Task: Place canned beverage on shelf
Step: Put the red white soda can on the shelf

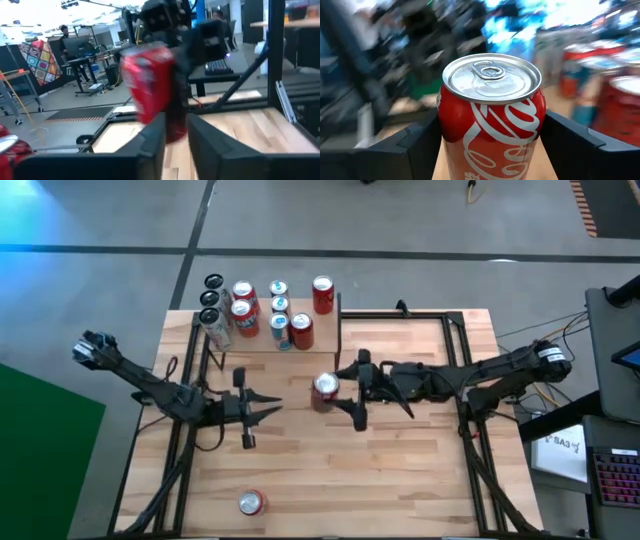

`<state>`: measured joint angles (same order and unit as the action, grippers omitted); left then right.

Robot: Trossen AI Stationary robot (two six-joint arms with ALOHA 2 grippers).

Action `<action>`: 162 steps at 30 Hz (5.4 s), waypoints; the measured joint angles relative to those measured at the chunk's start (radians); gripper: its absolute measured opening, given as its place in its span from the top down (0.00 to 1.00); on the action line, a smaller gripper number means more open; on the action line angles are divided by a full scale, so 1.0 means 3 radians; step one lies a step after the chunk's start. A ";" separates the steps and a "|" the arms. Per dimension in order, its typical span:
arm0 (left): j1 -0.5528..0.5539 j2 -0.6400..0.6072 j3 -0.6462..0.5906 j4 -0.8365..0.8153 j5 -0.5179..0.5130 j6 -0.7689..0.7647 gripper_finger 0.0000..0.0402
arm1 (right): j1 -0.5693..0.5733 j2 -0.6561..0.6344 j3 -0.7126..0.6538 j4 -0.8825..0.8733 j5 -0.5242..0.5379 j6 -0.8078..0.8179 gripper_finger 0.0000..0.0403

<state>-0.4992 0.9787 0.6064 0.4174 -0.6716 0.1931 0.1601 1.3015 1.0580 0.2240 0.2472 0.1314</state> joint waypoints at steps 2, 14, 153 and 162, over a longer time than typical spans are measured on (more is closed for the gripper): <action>0.0000 0.0104 -0.0008 0.0041 -0.0041 0.0002 0.77 | 0.0051 0.0067 -0.0164 0.0468 0.0324 -0.0031 0.29; 0.0003 0.0795 0.0066 0.0236 -0.0671 -0.0109 0.35 | 0.0148 0.0634 -0.0361 0.1340 0.0641 -0.0421 0.29; 0.0322 0.0289 -0.0584 0.1655 0.3399 -0.0677 0.29 | 0.0412 0.0320 -0.0103 0.1110 -0.0911 -0.0442 0.09; 0.0326 0.0647 -0.0424 0.1649 0.3491 -0.0724 0.29 | 0.0412 0.0650 -0.0104 0.1678 -0.0910 -0.0502 0.09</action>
<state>-0.4013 1.1726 0.4793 0.9122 0.3757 -0.0243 0.2836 1.4963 1.0267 0.7275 -0.0257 -0.0192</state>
